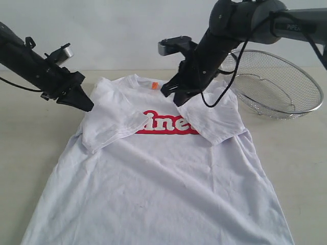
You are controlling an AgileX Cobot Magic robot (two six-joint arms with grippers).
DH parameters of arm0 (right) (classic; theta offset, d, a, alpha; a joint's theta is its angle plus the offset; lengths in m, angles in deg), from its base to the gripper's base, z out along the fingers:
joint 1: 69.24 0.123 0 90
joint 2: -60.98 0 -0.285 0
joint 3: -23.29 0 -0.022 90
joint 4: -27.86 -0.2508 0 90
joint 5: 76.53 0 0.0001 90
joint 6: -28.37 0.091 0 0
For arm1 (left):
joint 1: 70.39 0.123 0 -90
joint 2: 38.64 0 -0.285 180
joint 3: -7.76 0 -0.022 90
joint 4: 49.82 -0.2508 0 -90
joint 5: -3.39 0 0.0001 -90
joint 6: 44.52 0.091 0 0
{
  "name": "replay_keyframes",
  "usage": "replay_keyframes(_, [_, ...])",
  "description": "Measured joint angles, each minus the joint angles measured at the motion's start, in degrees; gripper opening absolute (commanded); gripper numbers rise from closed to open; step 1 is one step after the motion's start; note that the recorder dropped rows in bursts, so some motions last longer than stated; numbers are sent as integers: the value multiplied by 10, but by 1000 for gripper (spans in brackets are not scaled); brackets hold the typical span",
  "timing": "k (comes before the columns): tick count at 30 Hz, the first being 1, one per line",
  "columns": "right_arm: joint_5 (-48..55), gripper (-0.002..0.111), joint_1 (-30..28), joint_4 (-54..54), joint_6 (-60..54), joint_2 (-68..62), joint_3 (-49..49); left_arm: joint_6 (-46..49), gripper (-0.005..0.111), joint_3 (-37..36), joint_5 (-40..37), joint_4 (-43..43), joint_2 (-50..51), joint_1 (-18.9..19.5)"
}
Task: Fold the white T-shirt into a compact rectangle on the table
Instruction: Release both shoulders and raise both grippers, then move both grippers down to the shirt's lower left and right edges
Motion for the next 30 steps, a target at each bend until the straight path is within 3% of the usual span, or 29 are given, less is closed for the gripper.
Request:
replay_keyframes(8, [-20,0,-65,26,29,-6,0,4,5,0,7,47,-2,0])
replay_keyframes(16, [-56,0,-71,66,43,-31,0,5,5,0,-2,59,-2,-5])
replay_keyframes(24, [-70,0,-74,193,133,-43,0,5,5,0,-5,54,-2,-6])
replay_keyframes(30, [-71,0,-103,214,169,-43,0,5,5,0,-5,44,-2,-2])
